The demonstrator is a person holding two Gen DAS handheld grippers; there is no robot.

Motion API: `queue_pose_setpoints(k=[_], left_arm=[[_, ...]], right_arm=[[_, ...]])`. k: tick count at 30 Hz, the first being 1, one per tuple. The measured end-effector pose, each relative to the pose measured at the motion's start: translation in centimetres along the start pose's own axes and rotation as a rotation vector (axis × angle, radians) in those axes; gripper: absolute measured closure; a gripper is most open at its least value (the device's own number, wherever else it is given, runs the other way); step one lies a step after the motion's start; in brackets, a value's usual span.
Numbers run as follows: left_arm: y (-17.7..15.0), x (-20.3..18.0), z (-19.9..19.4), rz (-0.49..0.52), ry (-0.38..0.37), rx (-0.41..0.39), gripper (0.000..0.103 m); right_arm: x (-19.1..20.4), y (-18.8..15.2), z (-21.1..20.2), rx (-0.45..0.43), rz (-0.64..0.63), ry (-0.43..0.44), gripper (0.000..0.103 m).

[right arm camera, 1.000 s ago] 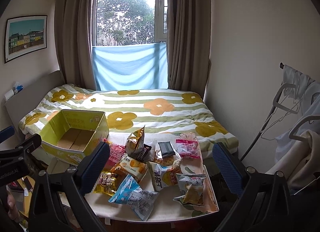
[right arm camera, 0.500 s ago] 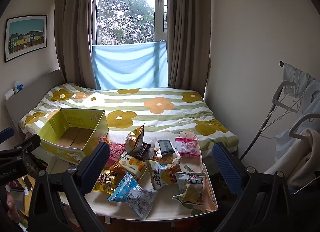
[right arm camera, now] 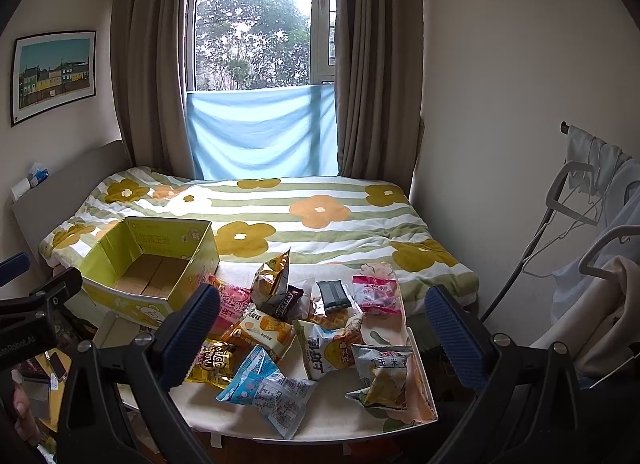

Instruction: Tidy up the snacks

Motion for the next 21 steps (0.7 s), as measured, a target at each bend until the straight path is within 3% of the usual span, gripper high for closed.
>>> queue_pose_setpoints(k=[21], left_arm=[[0.26,0.06,0.40,-0.004,0.014,0.006,0.000]], right_arm=[[-0.09,0.02,0.04,-0.001,0.001,0.001,0.001]])
Point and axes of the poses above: each gripper's, at about its wrist camera, not at the fingertips, and z roughly the way its jaws point, x to its left, y to its top, the point moved 6 cm from there along z, roughly the way its jaws point, and after that the axes turned 14 degrees about -z, right-handed, at the moved point
